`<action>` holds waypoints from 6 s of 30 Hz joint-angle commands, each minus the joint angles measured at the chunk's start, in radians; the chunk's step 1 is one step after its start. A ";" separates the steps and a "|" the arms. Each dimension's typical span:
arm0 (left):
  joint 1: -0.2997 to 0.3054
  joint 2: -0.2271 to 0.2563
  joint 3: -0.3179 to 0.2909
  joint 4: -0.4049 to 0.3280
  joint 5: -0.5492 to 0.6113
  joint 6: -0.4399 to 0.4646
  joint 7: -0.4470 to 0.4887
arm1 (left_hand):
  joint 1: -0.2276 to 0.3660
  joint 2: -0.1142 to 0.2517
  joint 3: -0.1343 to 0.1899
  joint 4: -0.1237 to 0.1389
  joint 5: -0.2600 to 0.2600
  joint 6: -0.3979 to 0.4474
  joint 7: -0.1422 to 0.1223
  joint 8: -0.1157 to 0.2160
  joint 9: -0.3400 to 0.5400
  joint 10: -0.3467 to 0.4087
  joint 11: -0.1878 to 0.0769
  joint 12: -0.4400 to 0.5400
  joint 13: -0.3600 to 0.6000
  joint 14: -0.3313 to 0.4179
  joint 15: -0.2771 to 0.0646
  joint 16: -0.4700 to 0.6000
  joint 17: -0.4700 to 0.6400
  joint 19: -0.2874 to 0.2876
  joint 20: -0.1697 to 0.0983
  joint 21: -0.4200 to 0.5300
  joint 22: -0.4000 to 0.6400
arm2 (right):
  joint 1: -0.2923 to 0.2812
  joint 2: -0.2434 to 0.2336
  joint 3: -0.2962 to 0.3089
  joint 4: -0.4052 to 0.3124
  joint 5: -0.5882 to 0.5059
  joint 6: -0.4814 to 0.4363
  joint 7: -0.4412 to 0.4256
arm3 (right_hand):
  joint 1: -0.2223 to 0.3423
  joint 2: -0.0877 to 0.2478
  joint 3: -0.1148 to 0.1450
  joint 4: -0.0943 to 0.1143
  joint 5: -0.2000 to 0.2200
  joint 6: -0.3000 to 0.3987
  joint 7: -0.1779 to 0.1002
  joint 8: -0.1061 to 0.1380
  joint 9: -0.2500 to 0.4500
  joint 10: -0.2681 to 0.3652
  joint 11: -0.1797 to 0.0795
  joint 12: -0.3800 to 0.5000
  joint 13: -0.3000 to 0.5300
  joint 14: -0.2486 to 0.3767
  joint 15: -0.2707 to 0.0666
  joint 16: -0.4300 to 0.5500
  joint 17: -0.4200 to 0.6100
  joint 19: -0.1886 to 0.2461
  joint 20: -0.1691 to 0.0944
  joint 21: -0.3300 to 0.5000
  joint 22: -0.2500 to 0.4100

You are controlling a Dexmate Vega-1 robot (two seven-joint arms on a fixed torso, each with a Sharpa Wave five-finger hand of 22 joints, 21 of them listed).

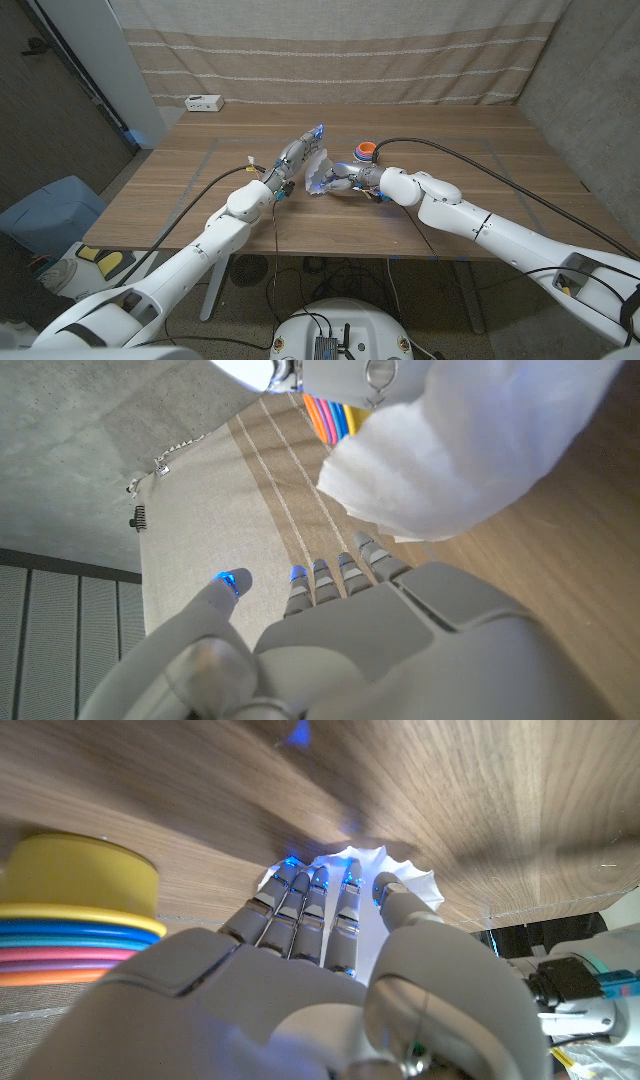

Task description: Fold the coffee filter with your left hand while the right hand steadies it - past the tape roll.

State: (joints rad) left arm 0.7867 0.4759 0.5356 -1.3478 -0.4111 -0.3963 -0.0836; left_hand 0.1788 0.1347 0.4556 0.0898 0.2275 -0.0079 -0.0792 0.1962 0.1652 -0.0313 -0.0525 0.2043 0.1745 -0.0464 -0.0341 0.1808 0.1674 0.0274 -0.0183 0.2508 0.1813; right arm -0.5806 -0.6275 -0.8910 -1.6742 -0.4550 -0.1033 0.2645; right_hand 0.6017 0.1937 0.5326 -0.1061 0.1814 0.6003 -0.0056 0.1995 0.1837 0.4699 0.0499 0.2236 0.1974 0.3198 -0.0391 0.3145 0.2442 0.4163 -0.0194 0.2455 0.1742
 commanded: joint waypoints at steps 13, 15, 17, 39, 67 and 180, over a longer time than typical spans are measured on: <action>0.218 -0.025 -0.097 -0.285 0.178 0.176 0.518 | 0.041 0.029 0.033 -0.030 -0.013 0.022 0.042 -0.009 0.006 0.027 0.027 0.001 0.004 0.014 0.001 0.000 -0.001 0.007 0.022 -0.008 0.003 | 0.019 0.007 -0.017 0.018 -0.004 -0.013 0.025 | 0.015 0.000 0.000 0.009 0.004 0.007 0.013 -0.002 0.006 0.010 0.009 -0.005 0.003 0.009 -0.004 0.005 0.006 0.014 -0.003 0.003 0.005; 0.234 -0.029 -0.103 -0.305 0.175 0.205 0.544 | 0.044 0.028 0.035 -0.033 -0.014 0.025 0.043 -0.009 0.006 0.029 0.027 0.002 0.004 0.015 0.002 0.000 -0.001 0.007 0.022 -0.008 0.003 | 0.021 0.008 -0.017 0.022 -0.002 -0.008 0.024 | 0.015 0.000 0.000 0.009 0.004 0.008 0.013 -0.002 0.006 0.011 0.008 -0.005 0.003 0.009 -0.004 0.005 0.006 0.014 -0.003 0.002 0.005; 0.243 -0.029 -0.107 -0.317 0.157 0.228 0.547 | 0.051 0.024 0.040 -0.041 -0.020 0.036 0.056 -0.008 0.006 0.046 0.040 0.005 0.004 0.029 0.011 0.002 -0.001 0.025 0.034 -0.004 0.004 | 0.023 0.008 -0.018 0.024 -0.002 -0.006 0.025 | 0.017 -0.001 0.000 0.008 0.004 0.007 0.013 -0.003 0.006 0.012 0.003 -0.005 0.003 0.009 -0.004 0.006 0.006 0.014 -0.003 0.002 0.005; 0.086 -0.022 -0.048 -0.108 -0.102 0.167 0.116 | 0.029 -0.018 0.040 -0.019 -0.035 -0.021 0.072 -0.026 0.005 0.033 0.045 -0.011 0.006 0.024 0.022 -0.004 0.006 0.089 0.026 0.005 0.004 | 0.030 0.009 -0.010 0.055 0.021 0.024 0.018 | 0.021 -0.001 -0.003 0.011 0.004 0.009 0.014 -0.004 0.006 0.015 0.008 -0.006 0.003 0.009 -0.004 0.007 0.009 0.016 -0.005 -0.001 0.006; -0.055 -0.058 0.015 0.070 -0.178 0.199 -0.102 | -0.017 -0.056 -0.001 -0.007 -0.028 -0.070 0.062 -0.021 0.005 0.012 0.048 -0.011 0.006 0.013 0.029 0.000 0.006 0.148 0.030 0.012 0.002 | 0.032 0.013 0.007 0.084 0.065 0.048 0.001 | 0.025 0.000 -0.005 0.014 0.004 0.014 0.015 -0.004 0.007 0.020 0.005 -0.006 0.004 0.014 -0.002 0.010 0.011 0.021 -0.005 -0.002 0.006; -0.031 -0.017 0.010 -0.111 -0.194 0.341 -0.001 | -0.028 -0.024 0.104 0.026 -0.048 -0.081 0.040 -0.007 0.005 -0.019 0.070 -0.001 0.005 0.020 0.054 0.007 0.002 0.096 0.092 -0.028 0.007 | 0.022 -0.012 0.016 0.005 0.117 -0.059 0.055 | -0.030 -0.006 -0.017 0.058 0.004 0.075 0.025 -0.004 0.007 0.093 0.040 -0.007 0.004 0.087 0.017 0.008 0.017 0.062 0.027 -0.012 0.009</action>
State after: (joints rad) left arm 0.7496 0.4444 0.5641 -1.3969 -0.6197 -0.0315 -0.1121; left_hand 0.1431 0.1255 0.5604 0.1266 0.1804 -0.1022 -0.0381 0.1815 0.1680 -0.0608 0.0112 0.1938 0.1769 -0.0446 0.0187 0.1780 0.1688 0.1127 0.0657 0.2177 0.1863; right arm -0.5718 -0.6383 -0.8576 -1.6868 -0.3345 -0.1262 0.2974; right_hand 0.5817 0.1870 0.5111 -0.0529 0.1855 0.6658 0.0212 0.1881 0.1887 0.5554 0.0861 0.2090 0.1974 0.3931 -0.0242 0.3212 0.2582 0.4729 0.0018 0.2317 0.1786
